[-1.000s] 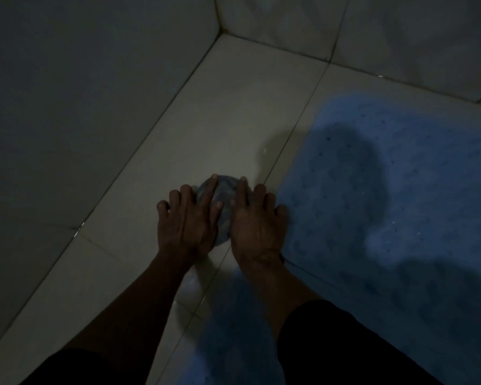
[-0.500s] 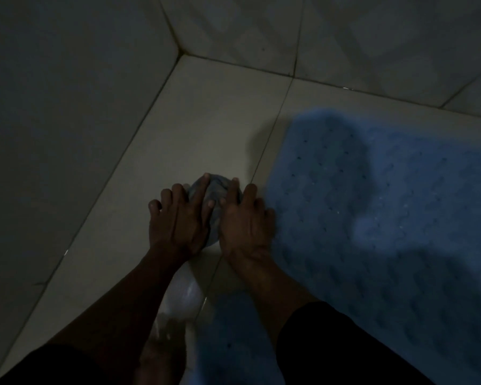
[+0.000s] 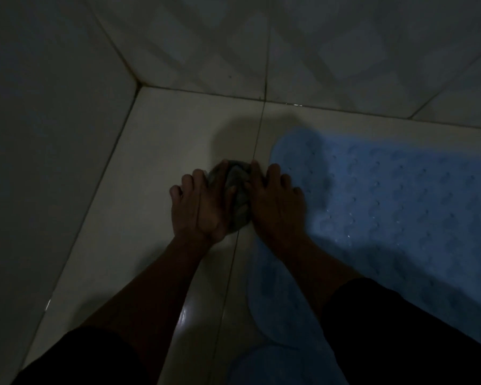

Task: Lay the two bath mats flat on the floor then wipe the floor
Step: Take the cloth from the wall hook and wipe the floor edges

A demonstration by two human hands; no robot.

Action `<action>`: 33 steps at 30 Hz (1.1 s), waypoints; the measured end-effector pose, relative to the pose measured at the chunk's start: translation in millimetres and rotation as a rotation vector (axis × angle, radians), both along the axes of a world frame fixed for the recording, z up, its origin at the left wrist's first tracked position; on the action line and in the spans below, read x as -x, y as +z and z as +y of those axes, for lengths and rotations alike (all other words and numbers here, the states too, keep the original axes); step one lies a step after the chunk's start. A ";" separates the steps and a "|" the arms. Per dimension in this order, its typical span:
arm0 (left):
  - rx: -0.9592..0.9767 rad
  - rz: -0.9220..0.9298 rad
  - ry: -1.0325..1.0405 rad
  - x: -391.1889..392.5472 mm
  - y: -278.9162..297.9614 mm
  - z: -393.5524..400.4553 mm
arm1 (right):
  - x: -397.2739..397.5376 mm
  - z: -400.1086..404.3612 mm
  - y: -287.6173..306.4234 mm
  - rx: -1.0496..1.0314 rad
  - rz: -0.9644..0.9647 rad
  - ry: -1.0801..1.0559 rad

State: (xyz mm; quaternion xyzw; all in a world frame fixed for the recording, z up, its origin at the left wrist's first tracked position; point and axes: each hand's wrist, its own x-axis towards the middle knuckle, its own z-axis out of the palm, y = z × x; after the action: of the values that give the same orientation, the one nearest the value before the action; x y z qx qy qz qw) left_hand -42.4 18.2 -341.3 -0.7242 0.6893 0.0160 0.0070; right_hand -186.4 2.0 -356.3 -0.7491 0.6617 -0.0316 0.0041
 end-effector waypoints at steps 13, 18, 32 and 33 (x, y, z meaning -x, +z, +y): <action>0.055 0.051 -0.077 8.8 -9.6 -89.9 | 8.0 -76.9 14.2 -0.036 0.019 -0.046; 0.098 0.041 -0.120 13.5 -8.7 -117.4 | 10.3 -99.6 19.3 -0.105 -0.025 -0.071; -0.003 0.068 -0.128 25.4 -1.9 -142.8 | -3.4 -114.1 31.9 -0.217 -0.030 -0.190; 0.012 0.066 -0.132 25.2 -2.7 -143.7 | -2.7 -115.4 32.6 -0.232 -0.046 -0.193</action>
State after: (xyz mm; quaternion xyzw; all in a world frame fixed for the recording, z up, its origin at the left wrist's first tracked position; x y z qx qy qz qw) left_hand -67.6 -125.5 -344.0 -0.6762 0.7356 0.0352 -0.0190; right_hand -183.7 -113.3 -323.7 -0.6757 0.7295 0.0276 0.1025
